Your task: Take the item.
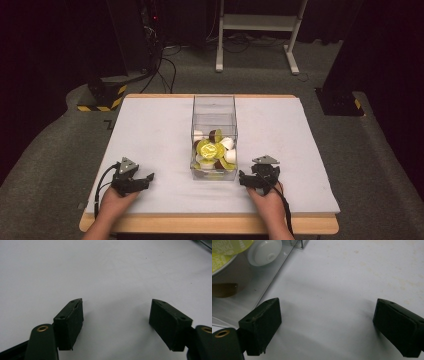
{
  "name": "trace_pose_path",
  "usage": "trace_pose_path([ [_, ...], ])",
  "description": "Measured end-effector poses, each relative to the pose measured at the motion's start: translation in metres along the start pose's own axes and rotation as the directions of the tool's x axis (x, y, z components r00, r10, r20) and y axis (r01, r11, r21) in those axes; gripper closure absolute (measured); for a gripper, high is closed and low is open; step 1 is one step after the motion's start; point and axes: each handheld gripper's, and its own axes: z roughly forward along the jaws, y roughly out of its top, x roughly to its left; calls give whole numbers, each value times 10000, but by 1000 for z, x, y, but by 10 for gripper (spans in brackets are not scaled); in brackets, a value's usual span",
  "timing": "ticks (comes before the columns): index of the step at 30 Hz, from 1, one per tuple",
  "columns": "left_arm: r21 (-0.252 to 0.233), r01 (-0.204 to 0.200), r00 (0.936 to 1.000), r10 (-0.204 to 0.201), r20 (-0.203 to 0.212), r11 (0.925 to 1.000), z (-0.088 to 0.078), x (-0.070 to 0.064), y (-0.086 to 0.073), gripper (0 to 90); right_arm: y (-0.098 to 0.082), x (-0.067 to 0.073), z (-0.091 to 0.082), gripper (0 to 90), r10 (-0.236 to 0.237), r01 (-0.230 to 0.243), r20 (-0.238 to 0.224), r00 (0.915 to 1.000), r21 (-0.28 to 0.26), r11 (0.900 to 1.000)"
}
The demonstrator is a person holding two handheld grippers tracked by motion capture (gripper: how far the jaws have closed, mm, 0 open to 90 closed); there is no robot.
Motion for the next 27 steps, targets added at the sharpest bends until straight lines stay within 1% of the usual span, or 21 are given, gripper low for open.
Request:
trace_pose_path([
  [8, 0, -3, 10000, 3, -12, 10000, 0, 0, 0, 276, 0, 0, 0, 77, -9, 9, 19, 10000, 6, 10000],
  [16, 14, -8, 10000, 8, 17, 10000, 0, 0, 0, 273, 0, 2, -1, 92, -71, 71, 136, 9999, -32, 10000],
  [17, 22, -21, 10000, 21, 16, 10000, 0, 0, 0, 273, -1, 2, -1, 94, -127, 128, 125, 9998, -50, 9999],
  [19, -8, 43, 10000, -43, 24, 10000, 0, 0, 0, 272, -1, 1, -2, 97, -79, 79, 83, 9999, -39, 10000],
  [20, 10, -10, 10000, 9, 18, 10000, 0, 0, 0, 272, -1, 1, -2, 99, -88, 89, 87, 9999, -50, 9999],
  [22, -9, 51, 10000, -51, 28, 10000, 0, 0, 0, 272, -1, 1, -2, 106, -76, 76, 63, 10000, -60, 10000],
  [27, -10, 47, 10000, -47, 29, 10000, 0, 0, 0, 271, -2, 0, -3, 120, -109, 109, 28, 9999, -84, 9999],
])
